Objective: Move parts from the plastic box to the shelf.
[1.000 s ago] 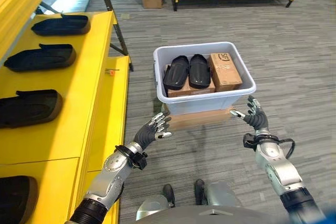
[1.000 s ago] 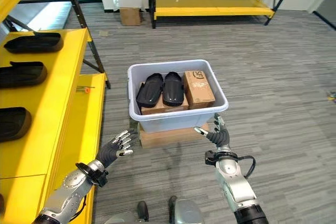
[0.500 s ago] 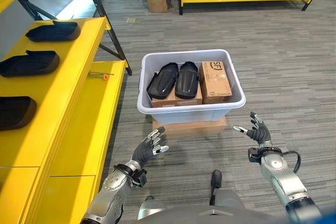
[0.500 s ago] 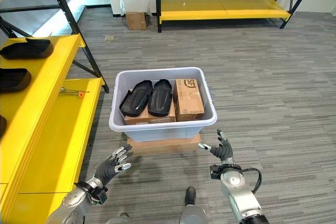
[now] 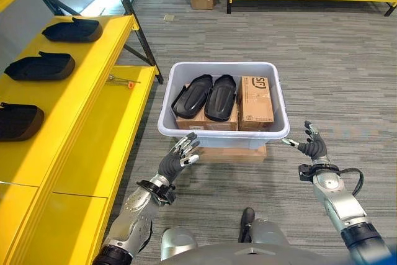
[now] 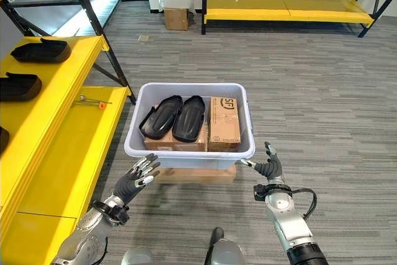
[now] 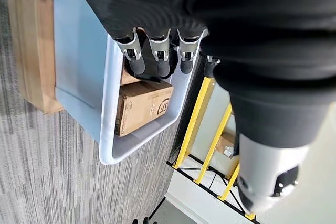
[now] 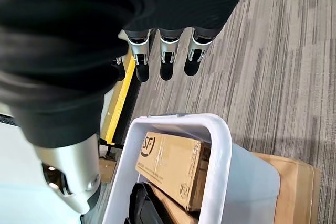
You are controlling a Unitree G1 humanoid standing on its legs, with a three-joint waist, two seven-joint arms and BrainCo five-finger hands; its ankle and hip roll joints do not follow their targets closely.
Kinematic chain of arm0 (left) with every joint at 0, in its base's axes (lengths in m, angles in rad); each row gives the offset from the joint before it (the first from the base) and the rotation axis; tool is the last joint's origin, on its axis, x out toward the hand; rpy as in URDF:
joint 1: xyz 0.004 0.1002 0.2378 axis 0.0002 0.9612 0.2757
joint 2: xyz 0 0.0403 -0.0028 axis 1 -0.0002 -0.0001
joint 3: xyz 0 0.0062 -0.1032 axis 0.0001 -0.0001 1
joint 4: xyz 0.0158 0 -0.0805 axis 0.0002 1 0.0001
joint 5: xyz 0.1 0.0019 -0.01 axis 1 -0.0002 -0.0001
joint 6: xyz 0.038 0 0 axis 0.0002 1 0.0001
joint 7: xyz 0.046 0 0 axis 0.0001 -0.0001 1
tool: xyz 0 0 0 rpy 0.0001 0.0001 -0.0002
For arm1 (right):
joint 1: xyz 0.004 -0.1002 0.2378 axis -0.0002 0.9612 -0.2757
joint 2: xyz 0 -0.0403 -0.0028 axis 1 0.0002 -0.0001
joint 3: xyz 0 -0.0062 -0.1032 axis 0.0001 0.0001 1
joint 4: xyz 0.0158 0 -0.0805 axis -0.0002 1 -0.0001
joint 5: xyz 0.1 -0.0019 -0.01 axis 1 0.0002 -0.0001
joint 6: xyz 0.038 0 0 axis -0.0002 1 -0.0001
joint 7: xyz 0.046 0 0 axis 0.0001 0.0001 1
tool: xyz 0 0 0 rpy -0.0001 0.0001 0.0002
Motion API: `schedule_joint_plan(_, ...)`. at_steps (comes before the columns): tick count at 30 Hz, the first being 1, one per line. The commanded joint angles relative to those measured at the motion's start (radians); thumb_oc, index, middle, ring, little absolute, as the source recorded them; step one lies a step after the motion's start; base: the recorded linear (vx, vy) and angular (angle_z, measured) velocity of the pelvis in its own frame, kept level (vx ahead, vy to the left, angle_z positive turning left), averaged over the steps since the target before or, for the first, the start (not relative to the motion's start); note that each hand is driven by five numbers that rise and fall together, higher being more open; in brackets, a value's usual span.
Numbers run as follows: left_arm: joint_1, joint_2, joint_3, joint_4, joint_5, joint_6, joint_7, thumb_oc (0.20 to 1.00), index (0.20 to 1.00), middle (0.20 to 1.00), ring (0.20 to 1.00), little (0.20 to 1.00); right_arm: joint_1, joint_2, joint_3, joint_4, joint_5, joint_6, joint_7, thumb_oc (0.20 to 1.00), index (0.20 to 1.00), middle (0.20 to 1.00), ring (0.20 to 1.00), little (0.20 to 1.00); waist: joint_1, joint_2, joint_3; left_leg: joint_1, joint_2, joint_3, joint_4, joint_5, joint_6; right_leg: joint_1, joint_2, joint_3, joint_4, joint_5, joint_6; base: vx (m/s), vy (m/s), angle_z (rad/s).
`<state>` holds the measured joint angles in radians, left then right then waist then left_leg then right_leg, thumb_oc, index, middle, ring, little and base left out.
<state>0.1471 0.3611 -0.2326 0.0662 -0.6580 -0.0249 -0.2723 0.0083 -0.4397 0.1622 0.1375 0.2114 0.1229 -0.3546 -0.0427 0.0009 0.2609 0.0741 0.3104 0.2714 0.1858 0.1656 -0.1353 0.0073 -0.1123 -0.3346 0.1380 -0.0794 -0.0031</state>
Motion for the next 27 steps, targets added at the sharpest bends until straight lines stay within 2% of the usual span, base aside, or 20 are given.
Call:
schedule_joint_plan(1,0.000,0.010,0.039,-0.043,-0.018,-0.061,0.044,1.000,1.000,1.000,1.000,1.000,0.015,-0.003,-0.023,-0.052,-0.035,-0.087,0.004,1.000,1.000,1.000,1.000,1.000,0.005,-0.013,-0.003,-0.012,-0.143,-0.003,-0.004,-0.150,0.063,0.010,0.025,0.065,0.053,-0.006,0.038,0.05,-0.065,-0.13)
schedule_joint_plan(2,0.002,0.009,0.041,-0.045,-0.013,-0.063,0.047,1.000,1.000,1.000,1.000,1.000,0.018,-0.004,-0.021,-0.056,-0.038,-0.087,0.004,1.000,1.000,1.000,1.000,1.000,0.006,-0.013,-0.001,-0.012,-0.141,-0.005,-0.015,-0.141,0.058,0.014,0.027,0.067,0.051,-0.008,0.038,0.09,0.012,-0.24)
schedule_joint_plan(3,0.004,0.008,0.044,-0.049,-0.006,-0.062,0.052,1.000,1.000,1.000,1.000,1.000,0.024,-0.006,-0.017,-0.067,-0.047,-0.085,0.005,1.000,1.000,1.000,1.000,1.000,0.007,-0.008,-0.002,-0.023,-0.124,-0.010,-0.049,-0.099,0.043,0.020,0.033,0.070,0.043,-0.011,0.038,0.08,0.095,-0.34)
schedule_joint_plan(5,0.011,-0.001,0.041,-0.045,-0.012,-0.062,0.052,1.000,1.000,1.000,1.000,1.000,0.038,-0.019,-0.009,-0.086,-0.049,-0.065,0.007,1.000,1.000,1.000,1.000,1.000,0.008,0.007,0.000,-0.055,-0.073,-0.031,-0.136,0.025,0.002,0.045,0.037,0.079,0.025,-0.022,0.036,0.11,0.219,-0.18)
schedule_joint_plan(6,0.012,-0.005,0.043,-0.037,-0.021,-0.064,0.047,1.000,1.000,1.000,1.000,1.000,0.041,-0.025,-0.001,-0.084,-0.048,-0.067,0.012,1.000,1.000,1.000,1.000,1.000,0.010,0.010,0.005,-0.074,-0.054,-0.051,-0.164,0.059,-0.007,0.056,0.027,0.088,0.023,-0.029,0.037,0.16,0.345,-0.03)
schedule_joint_plan(7,0.015,-0.010,0.047,-0.026,-0.021,-0.065,0.036,1.000,1.000,1.000,1.000,1.000,0.046,-0.032,0.009,-0.083,-0.051,-0.074,0.032,1.000,1.000,1.000,1.000,1.000,0.015,0.013,0.008,-0.094,-0.041,-0.086,-0.193,0.079,-0.014,0.066,0.008,0.105,0.021,-0.032,0.043,0.15,0.369,-0.07)
schedule_joint_plan(9,0.023,-0.014,0.052,-0.019,-0.027,-0.073,0.027,1.000,1.000,1.000,1.000,1.000,0.058,-0.039,0.018,-0.094,-0.058,-0.077,0.048,1.000,1.000,1.000,1.000,1.000,0.018,0.016,0.015,-0.103,-0.035,-0.101,-0.213,0.086,-0.015,0.076,-0.011,0.116,0.027,-0.037,0.048,0.12,0.347,-0.33)
schedule_joint_plan(10,0.028,-0.017,0.054,-0.021,-0.033,-0.071,0.022,1.000,1.000,1.000,1.000,1.000,0.065,-0.043,0.021,-0.103,-0.063,-0.072,0.053,1.000,1.000,1.000,1.000,1.000,0.018,0.021,0.018,-0.107,-0.037,-0.108,-0.213,0.081,-0.014,0.078,-0.017,0.122,0.036,-0.042,0.050,0.11,0.338,-0.63)
schedule_joint_plan(13,0.028,-0.008,0.056,-0.013,-0.025,-0.074,0.001,1.000,1.000,1.000,1.000,1.000,0.074,-0.046,0.018,-0.095,-0.042,-0.072,0.067,1.000,1.000,1.000,1.000,1.000,0.014,0.031,0.020,-0.081,-0.071,-0.103,-0.211,0.004,0.004,0.080,-0.032,0.130,0.060,-0.050,0.061,0.12,0.341,-0.71)
schedule_joint_plan(14,0.025,-0.001,0.048,-0.010,-0.009,-0.078,-0.013,1.000,1.000,1.000,1.000,1.000,0.077,-0.041,0.017,-0.097,-0.017,-0.075,0.058,1.000,1.000,1.000,1.000,1.000,0.009,0.029,0.016,-0.062,-0.090,-0.089,-0.202,-0.029,0.014,0.079,-0.035,0.127,0.057,-0.042,0.068,0.09,0.291,-0.44)
schedule_joint_plan(17,0.017,0.019,0.036,-0.015,-0.001,-0.065,-0.042,1.000,1.000,1.000,1.000,1.000,0.084,-0.026,0.012,-0.117,0.006,-0.076,0.051,1.000,1.000,1.000,1.000,1.000,0.005,0.019,0.008,-0.028,-0.127,-0.080,-0.187,-0.082,0.035,0.070,-0.045,0.133,0.041,-0.014,0.091,0.09,0.283,-0.12)
schedule_joint_plan(20,0.010,0.033,0.023,-0.018,0.027,-0.061,-0.029,1.000,1.000,1.000,1.000,1.000,0.080,-0.011,0.013,-0.125,0.006,-0.050,0.071,1.000,1.000,1.000,1.000,1.000,0.006,0.007,0.000,-0.007,-0.153,-0.067,-0.180,-0.116,0.054,0.068,-0.055,0.137,0.020,0.008,0.109,0.08,0.228,-0.04)
schedule_joint_plan(21,0.009,0.036,0.019,-0.020,0.010,-0.056,-0.025,1.000,1.000,1.000,1.000,1.000,0.078,0.000,0.019,-0.128,-0.007,-0.052,0.084,1.000,1.000,1.000,1.000,1.000,0.012,-0.003,-0.007,-0.001,-0.171,-0.060,-0.177,-0.135,0.070,0.071,-0.064,0.137,0.011,0.018,0.122,0.06,0.199,-0.01)
schedule_joint_plan(24,0.009,0.041,0.022,-0.023,0.011,-0.048,-0.015,1.000,1.000,1.000,1.000,1.000,0.070,0.017,0.024,-0.132,-0.027,-0.061,0.094,1.000,1.000,1.000,1.000,1.000,0.027,-0.015,-0.018,0.004,-0.194,-0.055,-0.191,-0.146,0.094,0.071,-0.080,0.134,0.012,0.026,0.141,0.05,0.261,-0.19)
schedule_joint_plan(25,0.001,0.053,0.031,-0.019,0.031,-0.034,-0.031,1.000,1.000,1.000,1.000,1.000,0.044,0.030,0.024,-0.124,-0.019,-0.053,0.076,1.000,1.000,1.000,1.000,1.000,0.048,-0.028,-0.021,0.011,-0.226,-0.038,-0.207,-0.160,0.131,0.063,-0.104,0.115,0.063,0.051,0.166,0.04,0.370,-0.22)
schedule_joint_plan(27,-0.003,0.059,0.034,-0.018,0.043,-0.029,-0.044,1.000,1.000,1.000,1.000,1.000,0.032,0.043,0.025,-0.115,-0.016,-0.048,0.074,1.000,1.000,1.000,1.000,1.000,0.059,-0.031,-0.019,0.019,-0.240,-0.026,-0.214,-0.174,0.150,0.029,-0.122,0.094,0.146,0.098,0.176,0.03,0.222,-0.17)
